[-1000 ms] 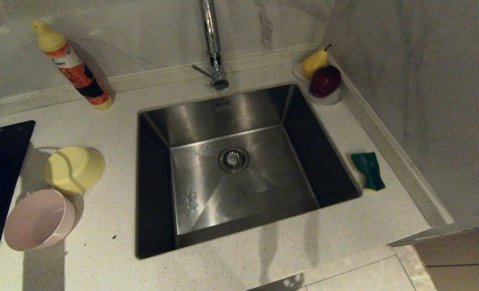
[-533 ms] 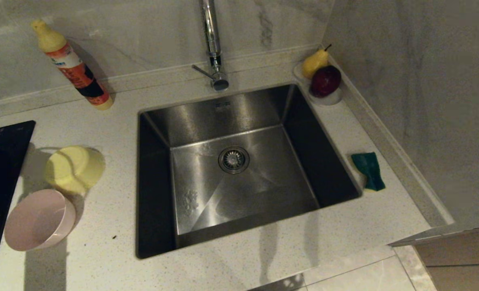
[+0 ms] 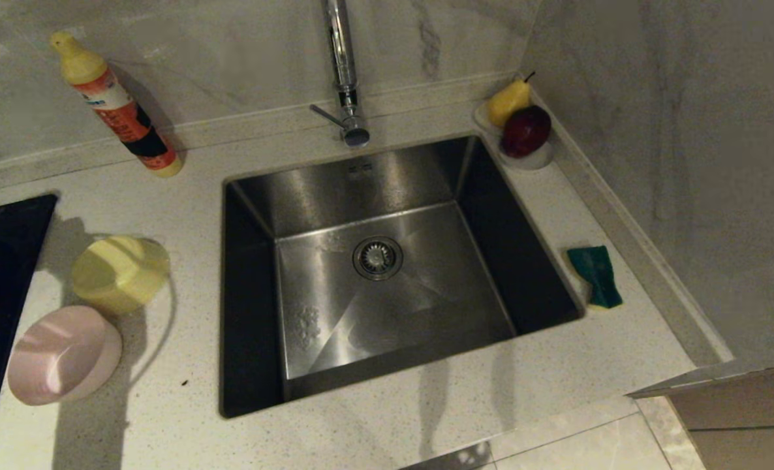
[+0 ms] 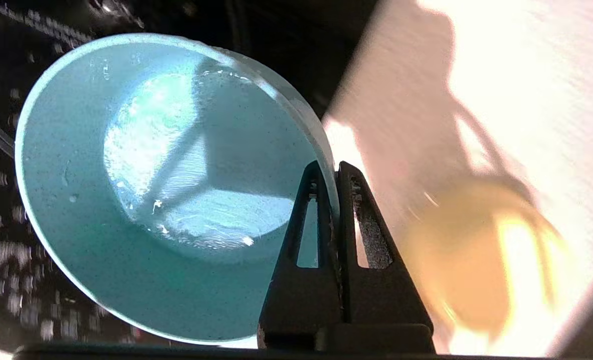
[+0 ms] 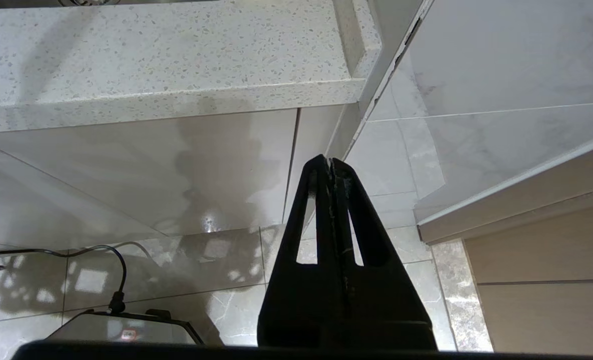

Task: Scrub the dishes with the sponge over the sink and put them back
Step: Place the bowl on the bowl

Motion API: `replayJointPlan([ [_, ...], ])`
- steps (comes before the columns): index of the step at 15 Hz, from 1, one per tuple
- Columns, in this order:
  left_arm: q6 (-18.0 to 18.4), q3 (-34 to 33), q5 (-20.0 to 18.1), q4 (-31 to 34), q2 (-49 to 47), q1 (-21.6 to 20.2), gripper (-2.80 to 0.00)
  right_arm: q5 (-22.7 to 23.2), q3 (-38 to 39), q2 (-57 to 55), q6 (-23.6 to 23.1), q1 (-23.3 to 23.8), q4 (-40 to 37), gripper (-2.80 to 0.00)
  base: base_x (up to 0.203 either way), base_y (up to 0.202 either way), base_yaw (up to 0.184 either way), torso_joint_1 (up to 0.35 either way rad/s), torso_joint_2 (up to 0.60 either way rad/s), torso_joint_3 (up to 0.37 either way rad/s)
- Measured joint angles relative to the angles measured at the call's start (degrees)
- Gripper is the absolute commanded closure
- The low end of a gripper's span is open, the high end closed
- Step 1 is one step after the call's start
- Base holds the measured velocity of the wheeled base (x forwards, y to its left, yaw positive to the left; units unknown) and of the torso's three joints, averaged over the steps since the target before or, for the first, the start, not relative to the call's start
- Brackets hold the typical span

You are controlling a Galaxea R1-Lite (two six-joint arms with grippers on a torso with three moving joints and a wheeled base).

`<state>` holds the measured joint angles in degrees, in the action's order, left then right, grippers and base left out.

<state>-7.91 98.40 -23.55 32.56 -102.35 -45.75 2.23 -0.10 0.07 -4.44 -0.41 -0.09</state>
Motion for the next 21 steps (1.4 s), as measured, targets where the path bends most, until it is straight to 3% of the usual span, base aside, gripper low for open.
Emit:
replayJointPlan([
  [5,1.7,-0.4,-0.4,11.4,8.6,3.6,0.0,0.0,0.0,0.0,0.0,0.0,0.0,0.0,0.0,0.0,0.0,0.0,0.0,0.0],
  [9,2.1,-5.5,-0.1,16.2,15.7,10.1,0.0,0.0,0.0,0.0,0.0,0.0,0.0,0.0,0.0,0.0,0.0,0.0,0.0,0.0],
  [12,2.0,-11.0,0.8,16.6,20.8,15.1,0.0,0.0,0.0,0.0,0.0,0.0,0.0,0.0,0.0,0.0,0.0,0.0,0.0,0.0],
  [17,1.9,-21.8,6.6,15.3,26.0,22.5,0.0,0.0,0.0,0.0,0.0,0.0,0.0,0.0,0.0,0.0,0.0,0.0,0.0,0.0],
  [21,1.7,-30.2,9.7,6.5,27.1,23.8,0.0,0.0,0.0,0.0,0.0,0.0,0.0,0.0,0.0,0.0,0.0,0.0,0.0,0.0],
])
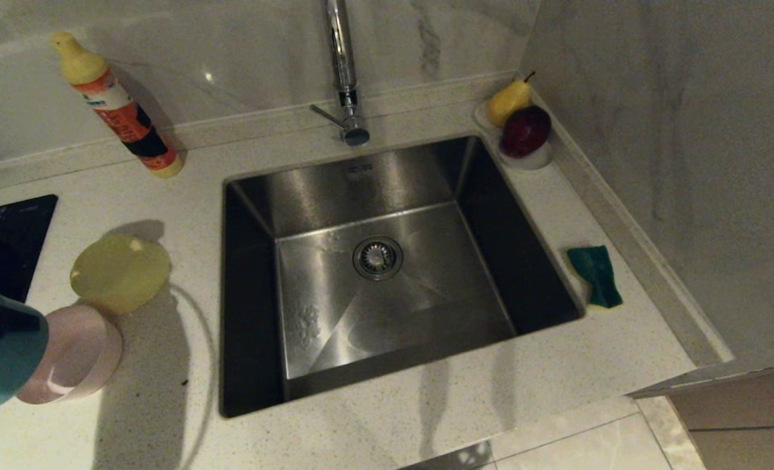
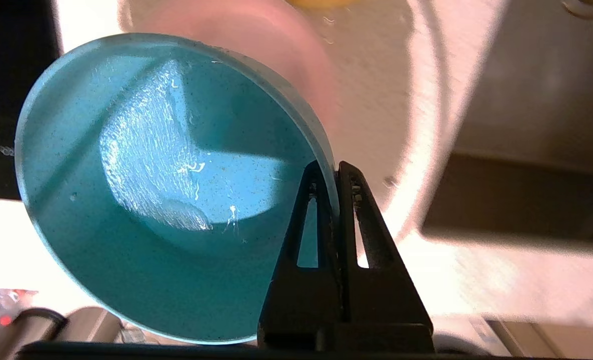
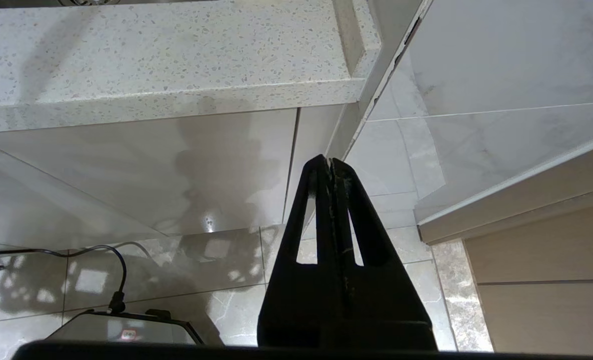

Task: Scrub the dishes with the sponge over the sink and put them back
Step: Place the bowl on the bowl

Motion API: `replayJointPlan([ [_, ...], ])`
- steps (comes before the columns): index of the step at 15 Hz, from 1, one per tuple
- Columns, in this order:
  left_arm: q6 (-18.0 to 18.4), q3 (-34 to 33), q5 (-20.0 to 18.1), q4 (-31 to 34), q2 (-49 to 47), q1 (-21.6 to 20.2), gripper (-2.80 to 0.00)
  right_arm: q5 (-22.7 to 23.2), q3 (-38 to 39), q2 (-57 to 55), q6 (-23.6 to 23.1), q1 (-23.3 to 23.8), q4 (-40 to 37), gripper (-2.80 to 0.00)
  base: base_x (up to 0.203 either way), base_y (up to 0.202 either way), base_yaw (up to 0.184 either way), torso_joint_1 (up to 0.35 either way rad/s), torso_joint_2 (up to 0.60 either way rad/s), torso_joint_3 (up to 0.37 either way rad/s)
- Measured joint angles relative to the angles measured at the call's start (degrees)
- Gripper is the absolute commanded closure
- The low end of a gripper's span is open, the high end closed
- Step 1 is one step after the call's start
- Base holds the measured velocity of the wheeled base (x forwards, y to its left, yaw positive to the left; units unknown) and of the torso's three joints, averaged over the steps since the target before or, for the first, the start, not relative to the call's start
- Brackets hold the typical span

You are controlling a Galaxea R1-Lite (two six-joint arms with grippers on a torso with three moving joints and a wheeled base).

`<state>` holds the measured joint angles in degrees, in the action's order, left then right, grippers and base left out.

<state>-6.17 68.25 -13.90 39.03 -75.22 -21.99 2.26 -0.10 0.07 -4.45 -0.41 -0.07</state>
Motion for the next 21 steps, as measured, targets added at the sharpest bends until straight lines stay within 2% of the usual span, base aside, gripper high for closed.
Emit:
replayJointPlan([
  [3,0.1,-6.9,1.8,-7.4,0.1,0.2,0.0,0.0,0.0,0.0,0.0,0.0,0.0,0.0,0.0,0.0,0.0,0.0,0.0,0.0],
  [8,-0.1,-11.3,1.8,-9.3,0.3,0.6,0.0,0.0,0.0,0.0,0.0,0.0,0.0,0.0,0.0,0.0,0.0,0.0,0.0,0.0],
  [14,-0.1,-12.7,1.9,-10.5,0.8,1.1,0.0,0.0,0.0,0.0,0.0,0.0,0.0,0.0,0.0,0.0,0.0,0.0,0.0,0.0],
  [16,0.0,-14.6,2.4,-13.4,0.7,1.1,0.0,0.0,0.0,0.0,0.0,0.0,0.0,0.0,0.0,0.0,0.0,0.0,0.0,0.0],
  [18,0.0,-17.2,4.5,-17.8,0.5,1.2,0.0,0.0,0.0,0.0,0.0,0.0,0.0,0.0,0.0,0.0,0.0,0.0,0.0,0.0],
  [20,0.0,-18.3,5.3,-19.1,0.5,1.4,0.0,0.0,0.0,0.0,0.0,0.0,0.0,0.0,0.0,0.0,0.0,0.0,0.0,0.0],
  [21,0.0,-18.4,5.4,-19.1,0.5,1.4,-2.8,0.0,0.0,0.0,0.0,0.0,0.0,0.0,0.0,0.0,0.0,0.0,0.0,0.0],
])
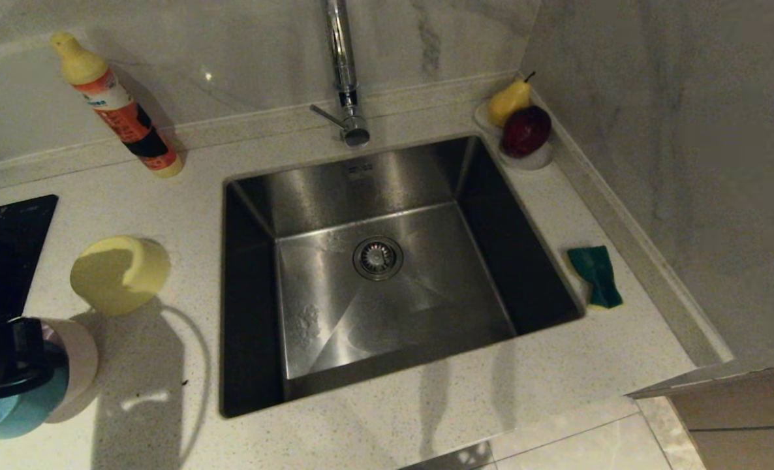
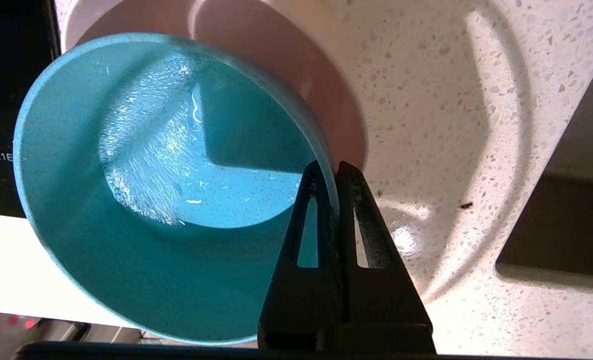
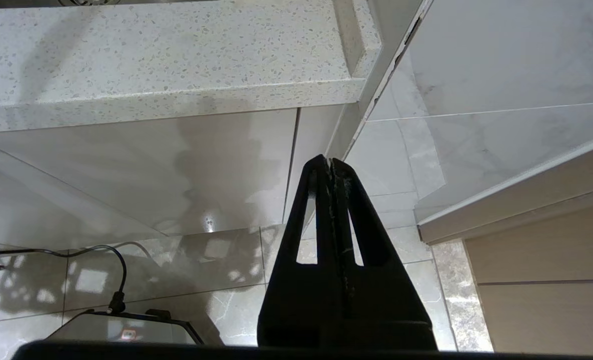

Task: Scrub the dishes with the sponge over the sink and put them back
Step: Place the bowl on the bowl

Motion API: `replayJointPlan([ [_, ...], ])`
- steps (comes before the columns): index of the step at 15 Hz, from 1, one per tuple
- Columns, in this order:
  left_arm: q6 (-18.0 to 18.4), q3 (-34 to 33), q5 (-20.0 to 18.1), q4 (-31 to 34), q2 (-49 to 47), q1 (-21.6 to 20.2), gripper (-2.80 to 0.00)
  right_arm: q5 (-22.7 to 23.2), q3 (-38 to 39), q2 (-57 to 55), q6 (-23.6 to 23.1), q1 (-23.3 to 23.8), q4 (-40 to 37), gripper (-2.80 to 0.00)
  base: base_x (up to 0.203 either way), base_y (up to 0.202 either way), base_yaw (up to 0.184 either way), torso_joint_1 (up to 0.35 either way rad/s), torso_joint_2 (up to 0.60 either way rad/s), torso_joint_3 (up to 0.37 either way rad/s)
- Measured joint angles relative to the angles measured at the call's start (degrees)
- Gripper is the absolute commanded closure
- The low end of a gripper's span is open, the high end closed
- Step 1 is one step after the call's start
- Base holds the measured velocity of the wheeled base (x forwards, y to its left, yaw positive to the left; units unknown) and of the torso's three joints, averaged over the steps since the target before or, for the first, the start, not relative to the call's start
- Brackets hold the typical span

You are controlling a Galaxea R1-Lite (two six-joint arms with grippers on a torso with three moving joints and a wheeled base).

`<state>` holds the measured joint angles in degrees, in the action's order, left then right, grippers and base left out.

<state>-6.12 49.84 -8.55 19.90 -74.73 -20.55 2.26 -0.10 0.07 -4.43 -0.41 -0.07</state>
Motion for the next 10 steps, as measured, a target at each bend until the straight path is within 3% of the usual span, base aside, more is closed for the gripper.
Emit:
replayJointPlan([
  [10,-0.8,3.0,-0.2,-0.1,0.1,0.4,-2.8,0.0,0.0,0.0,0.0,0.0,0.0,0.0,0.0,0.0,0.0,0.0,0.0,0.0],
])
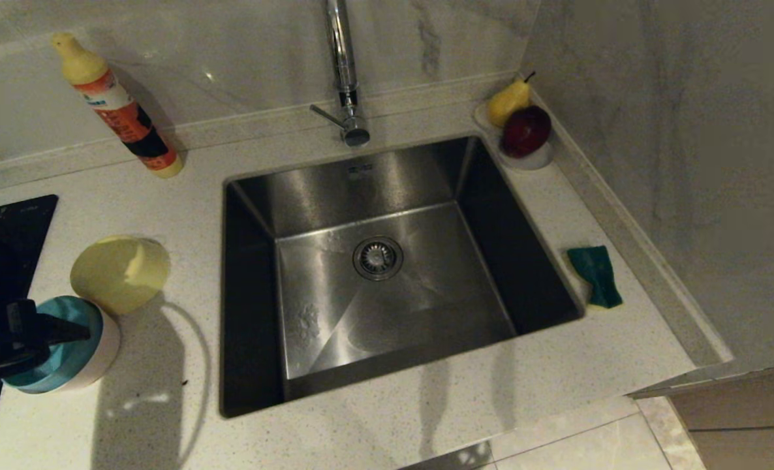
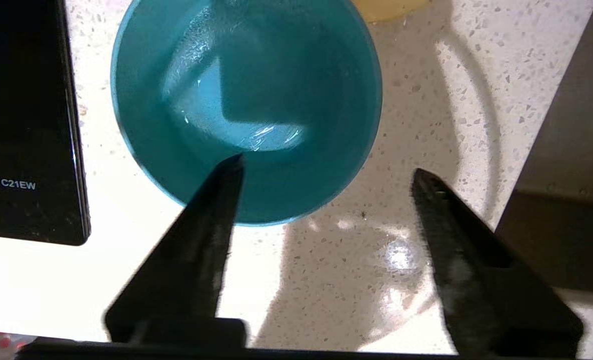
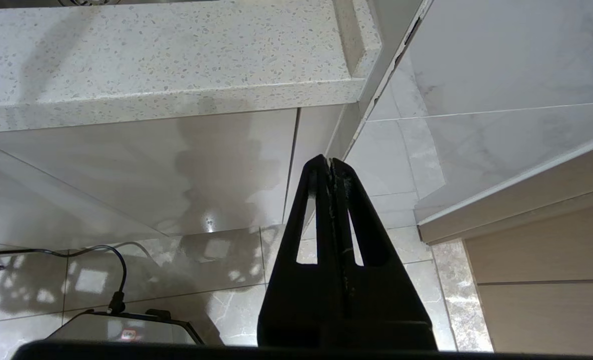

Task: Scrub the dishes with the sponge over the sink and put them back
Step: Place the bowl on the bowl

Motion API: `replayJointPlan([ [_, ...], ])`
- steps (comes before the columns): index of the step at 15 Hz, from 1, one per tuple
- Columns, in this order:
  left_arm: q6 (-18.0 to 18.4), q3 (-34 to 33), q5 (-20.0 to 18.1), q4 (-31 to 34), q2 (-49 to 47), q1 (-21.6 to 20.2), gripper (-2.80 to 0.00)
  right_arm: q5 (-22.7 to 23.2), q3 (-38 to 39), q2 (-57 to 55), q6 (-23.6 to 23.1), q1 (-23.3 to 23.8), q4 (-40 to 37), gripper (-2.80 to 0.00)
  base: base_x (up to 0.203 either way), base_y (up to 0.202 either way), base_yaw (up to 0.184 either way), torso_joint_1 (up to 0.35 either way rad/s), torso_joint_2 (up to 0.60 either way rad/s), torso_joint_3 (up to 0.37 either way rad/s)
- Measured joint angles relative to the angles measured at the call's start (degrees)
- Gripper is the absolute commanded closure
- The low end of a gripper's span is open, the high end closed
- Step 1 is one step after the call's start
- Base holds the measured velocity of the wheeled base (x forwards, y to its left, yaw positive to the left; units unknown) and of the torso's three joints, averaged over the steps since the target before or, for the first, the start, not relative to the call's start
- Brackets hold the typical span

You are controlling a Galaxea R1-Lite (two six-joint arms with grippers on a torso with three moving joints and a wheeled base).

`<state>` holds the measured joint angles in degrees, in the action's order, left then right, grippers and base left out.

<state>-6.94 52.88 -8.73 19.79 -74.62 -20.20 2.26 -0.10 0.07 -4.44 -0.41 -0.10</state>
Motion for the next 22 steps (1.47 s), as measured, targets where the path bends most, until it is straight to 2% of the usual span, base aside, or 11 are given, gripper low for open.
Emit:
replayJointPlan([
  [4,-1.8,0.0,-0.1,0.1,0.2,0.0,-2.8,0.0,0.0,0.0,0.0,0.0,0.0,0.0,0.0,0.0,0.0,0.0,0.0,0.0],
  [8,-9.3,-0.3,-1.0,0.1,-0.3,-0.3,-2.8,0.0,0.0,0.0,0.0,0.0,0.0,0.0,0.0,0.0,0.0,0.0,0.0,0.0],
  [9,-11.8,-0.4,-2.0,-0.1,-0.4,-0.5,0.0,0.0,0.0,0.0,0.0,0.0,0.0,0.0,0.0,0.0,0.0,0.0,0.0,0.0],
  [11,-15.8,0.6,-4.2,-0.6,-0.2,-0.7,0.0,0.0,0.0,0.0,0.0,0.0,0.0,0.0,0.0,0.0,0.0,0.0,0.0,0.0],
  [15,-21.0,3.7,-7.2,-0.9,1.9,-0.8,0.0,0.0,0.0,0.0,0.0,0.0,0.0,0.0,0.0,0.0,0.0,0.0,0.0,0.0],
  [18,-21.8,3.3,-7.1,-0.5,2.1,-1.2,0.0,0.0,0.0,0.0,0.0,0.0,0.0,0.0,0.0,0.0,0.0,0.0,0.0,0.0],
  [22,-22.4,0.8,-7.2,-1.0,-0.3,-4.1,0.0,0.0,0.0,0.0,0.0,0.0,0.0,0.0,0.0,0.0,0.0,0.0,0.0,0.0],
])
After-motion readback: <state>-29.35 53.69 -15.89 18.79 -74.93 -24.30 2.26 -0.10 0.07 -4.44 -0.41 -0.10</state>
